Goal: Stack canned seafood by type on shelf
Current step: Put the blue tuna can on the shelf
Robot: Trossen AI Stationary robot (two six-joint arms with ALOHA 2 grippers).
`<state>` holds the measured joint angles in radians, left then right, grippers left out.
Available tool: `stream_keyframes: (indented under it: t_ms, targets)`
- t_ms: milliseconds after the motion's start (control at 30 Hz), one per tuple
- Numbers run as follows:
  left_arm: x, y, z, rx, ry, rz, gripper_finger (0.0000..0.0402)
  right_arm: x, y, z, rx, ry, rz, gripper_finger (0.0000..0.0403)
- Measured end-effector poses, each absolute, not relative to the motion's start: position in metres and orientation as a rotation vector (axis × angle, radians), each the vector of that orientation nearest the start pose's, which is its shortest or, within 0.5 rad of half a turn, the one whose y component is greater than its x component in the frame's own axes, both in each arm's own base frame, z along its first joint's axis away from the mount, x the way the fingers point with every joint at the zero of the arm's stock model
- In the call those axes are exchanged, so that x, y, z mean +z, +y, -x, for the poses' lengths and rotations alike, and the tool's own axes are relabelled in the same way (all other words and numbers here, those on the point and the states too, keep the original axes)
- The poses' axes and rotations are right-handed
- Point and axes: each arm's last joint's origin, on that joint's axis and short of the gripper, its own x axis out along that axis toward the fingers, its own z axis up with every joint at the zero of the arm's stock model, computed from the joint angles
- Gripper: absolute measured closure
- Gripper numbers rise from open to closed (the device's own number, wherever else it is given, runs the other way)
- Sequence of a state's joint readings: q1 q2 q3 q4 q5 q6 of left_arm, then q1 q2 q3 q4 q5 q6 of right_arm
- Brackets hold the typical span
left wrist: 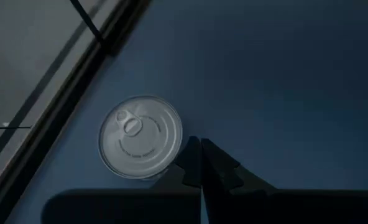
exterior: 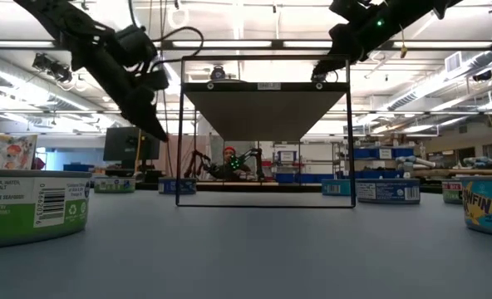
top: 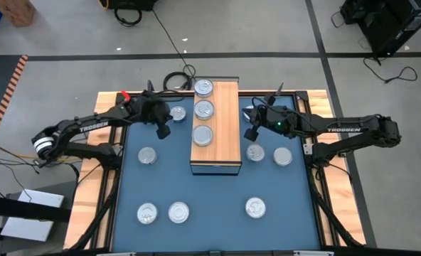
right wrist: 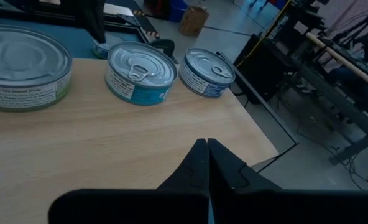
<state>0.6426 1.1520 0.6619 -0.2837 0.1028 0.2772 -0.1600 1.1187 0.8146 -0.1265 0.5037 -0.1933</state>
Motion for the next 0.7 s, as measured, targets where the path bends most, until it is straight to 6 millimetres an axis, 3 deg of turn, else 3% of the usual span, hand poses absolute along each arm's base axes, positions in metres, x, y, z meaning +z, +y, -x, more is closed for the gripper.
stream_keyframes:
  t_ms: [367, 567, 700]
  targets:
    - [0.213, 0.128, -0.182, 0.282, 0.912, 0.019, 0.0401, 0.287, -0.051, -0.238, -0.552, 0.462, 0.226, 0.04]
    - [0.209, 0.107, -0.186, 0.157, 0.987, 0.005, 0.0401, 0.291, -0.051, -0.239, -0.539, 0.421, 0.219, 0.0399]
    - [0.216, 0.093, -0.192, 0.072, 1.034, -0.027, 0.0401, 0.291, -0.051, -0.239, -0.54, 0.421, 0.22, 0.0399]
